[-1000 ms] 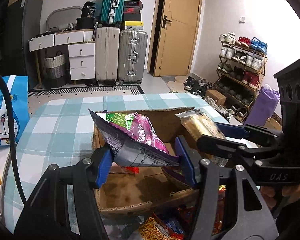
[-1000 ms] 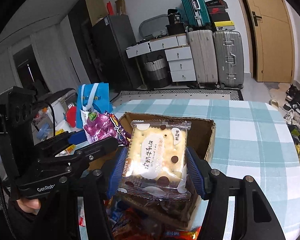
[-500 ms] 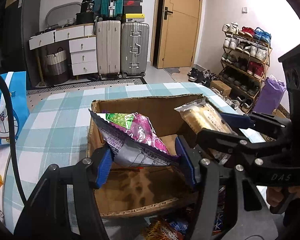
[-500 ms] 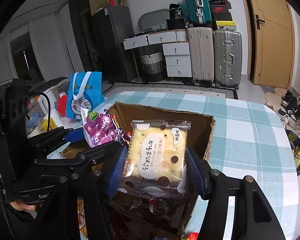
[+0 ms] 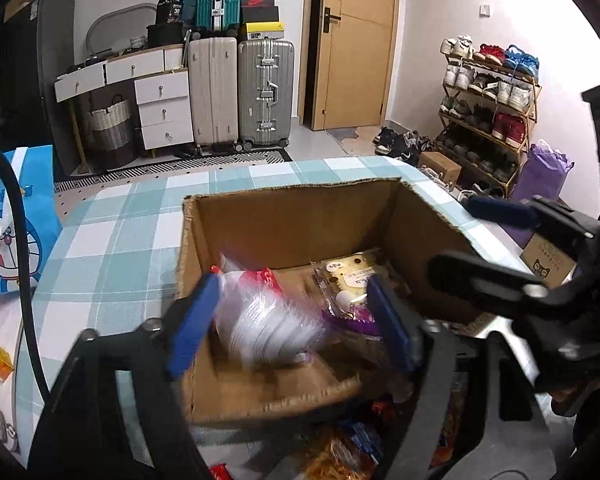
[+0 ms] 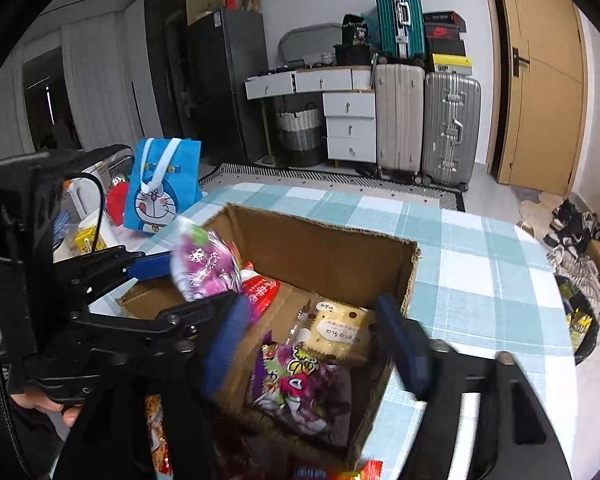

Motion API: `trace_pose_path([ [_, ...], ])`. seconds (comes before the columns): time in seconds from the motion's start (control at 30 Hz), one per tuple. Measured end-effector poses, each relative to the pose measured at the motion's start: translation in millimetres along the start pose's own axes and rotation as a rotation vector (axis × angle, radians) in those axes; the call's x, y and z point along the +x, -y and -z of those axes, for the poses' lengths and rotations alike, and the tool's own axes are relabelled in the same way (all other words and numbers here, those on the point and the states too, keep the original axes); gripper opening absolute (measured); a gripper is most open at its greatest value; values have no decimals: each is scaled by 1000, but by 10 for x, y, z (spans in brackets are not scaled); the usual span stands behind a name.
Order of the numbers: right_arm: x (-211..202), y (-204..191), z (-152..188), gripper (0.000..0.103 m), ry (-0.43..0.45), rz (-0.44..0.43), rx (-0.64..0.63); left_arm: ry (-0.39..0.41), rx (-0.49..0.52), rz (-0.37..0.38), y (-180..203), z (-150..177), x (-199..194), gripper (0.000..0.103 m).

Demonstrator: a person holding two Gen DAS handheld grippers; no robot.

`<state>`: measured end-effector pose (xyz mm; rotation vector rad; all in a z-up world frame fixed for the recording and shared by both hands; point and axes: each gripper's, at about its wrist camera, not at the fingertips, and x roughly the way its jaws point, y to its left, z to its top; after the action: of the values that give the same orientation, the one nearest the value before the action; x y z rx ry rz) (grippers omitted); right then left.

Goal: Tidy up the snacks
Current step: 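Open both tools to drop the packs into the SF box, then move both tools back toward the remaining red snack packets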

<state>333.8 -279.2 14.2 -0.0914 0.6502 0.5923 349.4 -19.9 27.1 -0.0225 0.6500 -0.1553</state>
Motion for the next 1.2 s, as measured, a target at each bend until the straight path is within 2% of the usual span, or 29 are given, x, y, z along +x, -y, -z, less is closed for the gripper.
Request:
trace_pose_path([
  [0.03,-79,-12,1,94,27,10,1,13,-5,0,-7,13,-68,83],
  [0.13,-273,-24,0,98,73,22,5,30,-17,9,-39,74,-268,89],
  [0.2,-369,-8,8,103,74,15,23,43,-28,2,-78,136,-417,103],
  [0.3,-520,32,50,102,85,9,60,75,-41,-12,-121,243,-634,103],
  [0.63,-853,27,365,103,53,50,66,51,-75,-36,-274,660,-1117,103],
  [1.03,-920,15,827,103,-25,81,86,-27,-47,-48,-159,1103,-1289,103],
  [1.2,-908,82,1012,103,-55,83,131,-55,-71,-38,-180,1237,-1298,103],
])
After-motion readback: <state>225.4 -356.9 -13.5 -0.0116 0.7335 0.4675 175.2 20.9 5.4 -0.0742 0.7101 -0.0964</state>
